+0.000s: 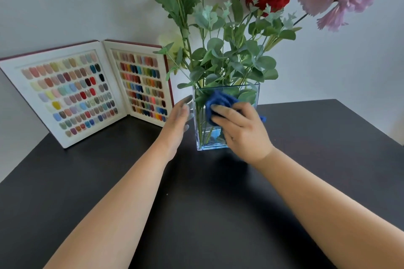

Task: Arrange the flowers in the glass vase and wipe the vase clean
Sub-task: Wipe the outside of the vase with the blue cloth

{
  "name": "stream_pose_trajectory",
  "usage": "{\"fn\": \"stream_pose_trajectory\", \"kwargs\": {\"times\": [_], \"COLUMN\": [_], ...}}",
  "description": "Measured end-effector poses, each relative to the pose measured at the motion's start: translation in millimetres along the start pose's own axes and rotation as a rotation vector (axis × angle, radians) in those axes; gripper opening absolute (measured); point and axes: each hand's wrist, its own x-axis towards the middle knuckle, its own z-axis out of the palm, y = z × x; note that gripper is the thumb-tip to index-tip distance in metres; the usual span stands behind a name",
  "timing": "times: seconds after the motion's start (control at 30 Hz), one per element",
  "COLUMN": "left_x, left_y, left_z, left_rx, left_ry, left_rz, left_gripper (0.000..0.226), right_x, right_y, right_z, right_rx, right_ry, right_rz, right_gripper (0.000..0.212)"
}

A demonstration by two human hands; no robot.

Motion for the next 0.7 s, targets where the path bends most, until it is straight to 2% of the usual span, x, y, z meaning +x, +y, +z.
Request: {"fn": "stream_pose_trajectory", "kwargs": {"times": [0.1,0.23,0.3,0.37,0.5,0.6,0.7], "left_x": [4.1,3.2,2.6,3.7,5.1,5.3,5.4], "left_y": [-3.9,1.1,2.7,0.7,-1.3,-0.9,-3.1], "left_z": [-3.0,-1.4,-1.1,-2.5,-2.0,-0.5,-0.5], "left_rx": [-0.088,-0.075,-0.047,-0.038,-0.049,-0.080,-0.086], "left_ry": [0.022,0.040,0.023,0.003,0.011,0.016,0.017], "left_rz": [-0.060,-0.054,-0.045,-0.027,-0.025,-0.052,-0.078], "left_gripper": [0.072,0.054,0.043,0.048,0.066,0.065,0.060], "right_x": [-10.2,-34.3,-42.1,-48.7,-49.2,-26.0,-11.4], "right_y": [-11.8,-9.5,-3.3,6.4,19.1,5.4,-20.3], "right_z": [14.0,17.7,10.9,0.3,-19.9,-13.1,5.4], "right_rx": [-0.027,-0.034,-0.050,-0.034,0.001,0.001,0.008], "right_ry": [-0.152,-0.429,-0.535,-0.528,-0.330,-0.215,-0.249], "right_rz": [-0.067,-0.238,-0.236,-0.130,0.061,0.034,-0.036], "right_gripper": [0.032,0.025,0.023,0.029,0.038,0.038,0.036]}}
